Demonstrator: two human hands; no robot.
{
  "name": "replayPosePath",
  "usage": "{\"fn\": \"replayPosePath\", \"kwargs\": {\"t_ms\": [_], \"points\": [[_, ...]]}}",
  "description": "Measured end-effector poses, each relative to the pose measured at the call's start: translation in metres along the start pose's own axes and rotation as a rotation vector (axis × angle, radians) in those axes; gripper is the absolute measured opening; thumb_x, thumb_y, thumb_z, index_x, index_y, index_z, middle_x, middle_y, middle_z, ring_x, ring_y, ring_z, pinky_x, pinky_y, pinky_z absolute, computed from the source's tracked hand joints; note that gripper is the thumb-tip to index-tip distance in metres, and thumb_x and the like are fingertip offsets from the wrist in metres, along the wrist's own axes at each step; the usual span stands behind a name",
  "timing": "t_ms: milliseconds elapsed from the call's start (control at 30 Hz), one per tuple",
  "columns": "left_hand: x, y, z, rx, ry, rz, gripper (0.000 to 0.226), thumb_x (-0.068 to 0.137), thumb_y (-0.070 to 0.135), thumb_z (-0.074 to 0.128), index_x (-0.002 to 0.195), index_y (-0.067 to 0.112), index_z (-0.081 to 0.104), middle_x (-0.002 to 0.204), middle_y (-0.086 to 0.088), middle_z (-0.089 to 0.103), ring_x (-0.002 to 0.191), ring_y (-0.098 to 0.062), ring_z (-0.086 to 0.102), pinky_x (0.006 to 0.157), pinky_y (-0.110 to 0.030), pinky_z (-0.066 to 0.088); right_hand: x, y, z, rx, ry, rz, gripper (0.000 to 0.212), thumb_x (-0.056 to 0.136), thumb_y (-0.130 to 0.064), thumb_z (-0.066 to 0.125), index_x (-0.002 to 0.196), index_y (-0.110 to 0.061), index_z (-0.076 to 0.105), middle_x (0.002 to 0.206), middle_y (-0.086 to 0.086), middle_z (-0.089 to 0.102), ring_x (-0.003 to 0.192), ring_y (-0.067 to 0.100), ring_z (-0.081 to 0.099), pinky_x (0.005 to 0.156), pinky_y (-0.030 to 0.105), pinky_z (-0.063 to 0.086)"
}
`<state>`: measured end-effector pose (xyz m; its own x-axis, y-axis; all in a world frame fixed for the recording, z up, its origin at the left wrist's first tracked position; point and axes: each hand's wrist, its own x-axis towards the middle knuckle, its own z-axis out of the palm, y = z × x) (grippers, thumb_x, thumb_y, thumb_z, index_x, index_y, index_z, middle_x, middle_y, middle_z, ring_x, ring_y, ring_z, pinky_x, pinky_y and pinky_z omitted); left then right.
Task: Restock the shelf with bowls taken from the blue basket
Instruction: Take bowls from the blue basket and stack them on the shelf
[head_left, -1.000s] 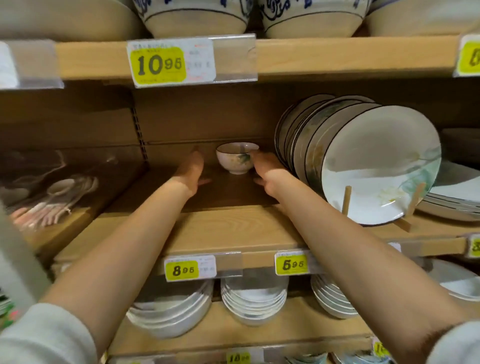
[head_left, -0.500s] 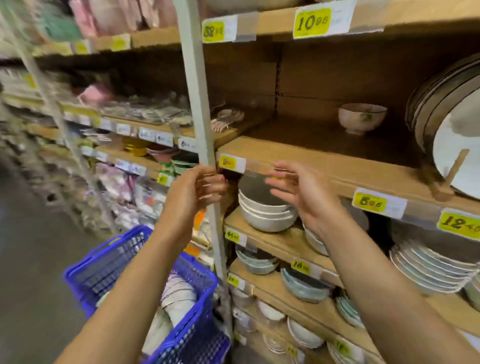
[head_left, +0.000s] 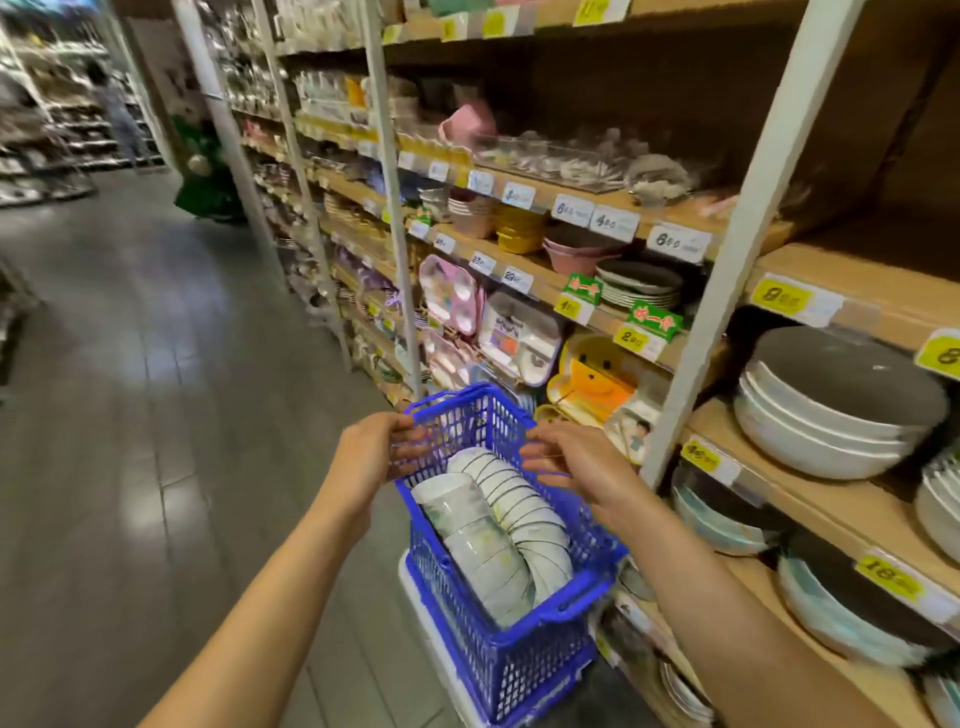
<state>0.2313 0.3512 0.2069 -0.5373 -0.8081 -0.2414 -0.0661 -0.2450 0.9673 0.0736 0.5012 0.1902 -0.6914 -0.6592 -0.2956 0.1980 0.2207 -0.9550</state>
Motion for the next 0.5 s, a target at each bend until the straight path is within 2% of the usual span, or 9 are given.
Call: {"fn": "replayPosePath", "kwargs": {"t_ms": [100,233,333,433,500], "points": [[0.037,-0.011,-0.040,0.070,0.010,-0.068,0.020,0.092,0.008,0.043,0.084,0.010,0.062,0.079,-0.007,0.064,0.060,-0.016,0.055,0.057,-0.025,0.045,0.033,0.021,0.050,-0.050,0.028,0.112,0.013,0.092,-0.017,0.054,0.086,-0.013,0.065,0.080,0.006,0.066,0.069,0.016,0.063,0.062,0.026,0.046],[0.088,-0.023,-0.079,0.169,0.010,-0.110,0.024,0.094,0.010,0.040,0.081,0.012,0.059,0.075,-0.007,0.061,0.061,-0.018,0.054,0.059,-0.026,0.043,0.077,0.048,0.097,-0.111,0.103,0.218,0.015,0.093,-0.012,0.048,0.083,-0.015,0.059,0.070,0.004,0.056,0.055,0.013,0.049,0.050,0.022,0.032],[0.123,-0.031,-0.093,0.236,-0.018,-0.143,0.022,0.093,0.012,0.041,0.079,0.014,0.057,0.075,-0.007,0.058,0.062,-0.020,0.052,0.059,-0.026,0.041,0.111,0.067,0.119,-0.151,0.166,0.273,0.017,0.091,-0.008,0.045,0.078,-0.015,0.053,0.066,0.005,0.048,0.050,0.014,0.038,0.049,0.022,0.023],[0.158,-0.039,-0.092,0.311,-0.108,-0.166,0.021,0.092,0.012,0.042,0.076,0.015,0.056,0.076,-0.008,0.055,0.064,-0.021,0.051,0.061,-0.026,0.039,0.148,0.086,0.131,-0.234,0.218,0.301,0.010,0.091,-0.009,0.046,0.091,-0.011,0.056,0.074,0.010,0.054,0.055,0.019,0.043,0.051,0.026,0.032],[0.186,-0.045,-0.085,0.369,-0.165,-0.182,0.022,0.093,0.012,0.043,0.076,0.015,0.056,0.075,-0.006,0.054,0.065,-0.021,0.050,0.061,-0.026,0.039,0.177,0.099,0.133,-0.334,0.247,0.302,0.019,0.092,-0.012,0.047,0.101,-0.003,0.060,0.091,0.018,0.057,0.071,0.026,0.054,0.062,0.031,0.039]]}}
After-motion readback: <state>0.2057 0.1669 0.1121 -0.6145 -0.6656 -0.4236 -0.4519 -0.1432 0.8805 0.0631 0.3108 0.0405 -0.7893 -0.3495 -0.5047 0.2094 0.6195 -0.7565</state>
